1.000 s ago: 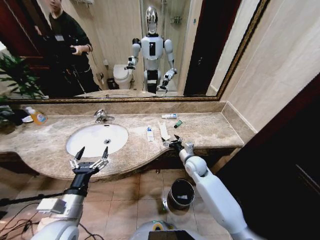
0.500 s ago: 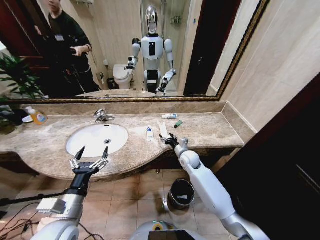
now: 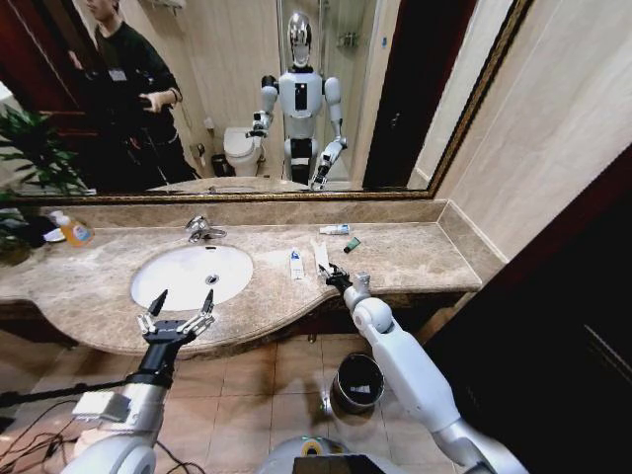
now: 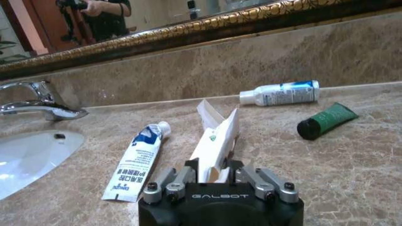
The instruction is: Pick up the trash from the sink and place it in the trash bin.
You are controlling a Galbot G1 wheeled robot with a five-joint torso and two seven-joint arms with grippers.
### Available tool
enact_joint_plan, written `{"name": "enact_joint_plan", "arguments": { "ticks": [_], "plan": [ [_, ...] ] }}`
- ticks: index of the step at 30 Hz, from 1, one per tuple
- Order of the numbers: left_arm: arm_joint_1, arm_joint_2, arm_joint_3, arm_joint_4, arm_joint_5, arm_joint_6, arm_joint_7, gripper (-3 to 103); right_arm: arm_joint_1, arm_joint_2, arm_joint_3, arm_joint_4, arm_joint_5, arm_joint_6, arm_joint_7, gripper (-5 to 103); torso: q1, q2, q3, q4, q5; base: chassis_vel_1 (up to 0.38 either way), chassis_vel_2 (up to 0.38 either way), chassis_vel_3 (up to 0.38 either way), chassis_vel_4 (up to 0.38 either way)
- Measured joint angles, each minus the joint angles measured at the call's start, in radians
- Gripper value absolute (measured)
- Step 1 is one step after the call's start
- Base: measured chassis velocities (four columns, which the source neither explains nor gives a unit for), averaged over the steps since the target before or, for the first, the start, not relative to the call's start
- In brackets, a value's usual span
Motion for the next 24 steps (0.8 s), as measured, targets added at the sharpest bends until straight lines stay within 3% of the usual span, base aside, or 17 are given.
{"name": "enact_joint_plan", "arguments": {
  "ticks": [10,16,24],
  "plan": [
    [0.000,0.000,0.000,0.000,0.000,0.000,0.000,100,-0.012,-0.010,-0.006,0.041,0.008,-0.003,-0.008,2,0.000,0.000,0.000,0.0001,0.0002,0.000,0.000,0.000,0.000],
    [0.000,0.000,0.000,0.000,0.000,0.000,0.000,100,-0.034,-0.058,0.009,0.127,0.026,-0.003,0.003,0,0.000,0.000,0.000,0.0000,0.0002,0.000,0.000,0.000,0.000],
    [0.000,0.000,0.000,0.000,0.000,0.000,0.000,100,-0.143,-0.156,0.113,0.306,0.053,-0.011,-0.006,0,0.000,0.000,0.000,-0.0001,0.0003,0.000,0.000,0.000,0.000]
  ]
}}
